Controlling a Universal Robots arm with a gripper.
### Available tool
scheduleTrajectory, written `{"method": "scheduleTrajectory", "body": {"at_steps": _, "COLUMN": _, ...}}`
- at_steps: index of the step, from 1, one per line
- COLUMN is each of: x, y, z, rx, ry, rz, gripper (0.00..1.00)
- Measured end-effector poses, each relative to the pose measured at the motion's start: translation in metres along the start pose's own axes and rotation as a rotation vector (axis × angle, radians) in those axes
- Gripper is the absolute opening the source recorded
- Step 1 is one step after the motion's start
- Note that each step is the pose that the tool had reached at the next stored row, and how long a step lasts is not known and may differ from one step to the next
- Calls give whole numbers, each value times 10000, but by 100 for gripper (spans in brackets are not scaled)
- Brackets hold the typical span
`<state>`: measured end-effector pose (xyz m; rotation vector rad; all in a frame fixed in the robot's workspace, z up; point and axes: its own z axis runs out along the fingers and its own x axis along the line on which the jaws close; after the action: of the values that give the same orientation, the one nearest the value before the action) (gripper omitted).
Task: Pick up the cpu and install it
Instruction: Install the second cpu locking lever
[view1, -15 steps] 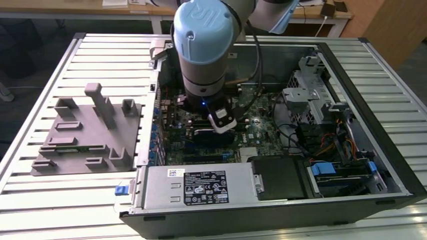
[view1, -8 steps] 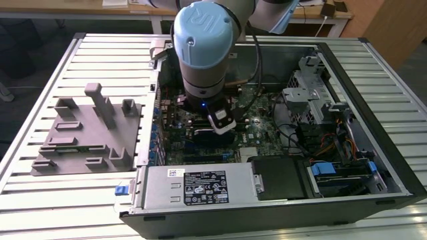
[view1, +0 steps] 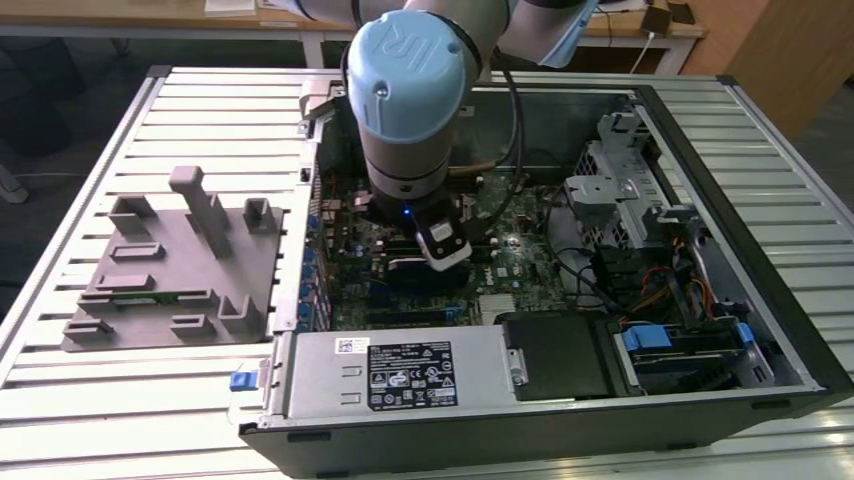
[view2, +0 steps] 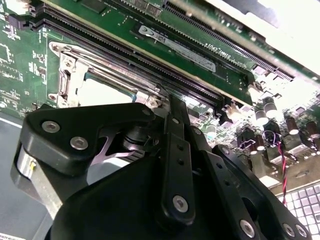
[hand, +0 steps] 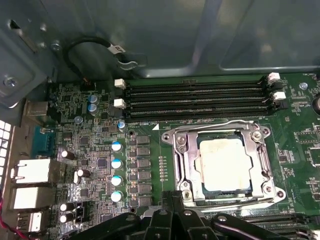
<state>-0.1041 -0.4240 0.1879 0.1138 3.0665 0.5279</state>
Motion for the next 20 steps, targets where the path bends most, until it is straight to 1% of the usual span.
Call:
{"method": "scheduleTrajectory", "body": {"at_steps": 11, "x": 1, "y": -2, "z": 6, "rx": -1, "ry": 0, "rz": 0, "gripper": 11}}
{"method": "scheduleTrajectory", "body": {"at_steps": 15, "x": 0, "y": 12, "z": -32, "rx": -2, "ry": -1, "rz": 0, "gripper": 11}}
{"method": "scheduleTrajectory", "body": {"at_steps": 20, "x": -1, "y": 36, "z": -102, "rx": 6, "ry": -1, "rz": 0, "gripper": 11}}
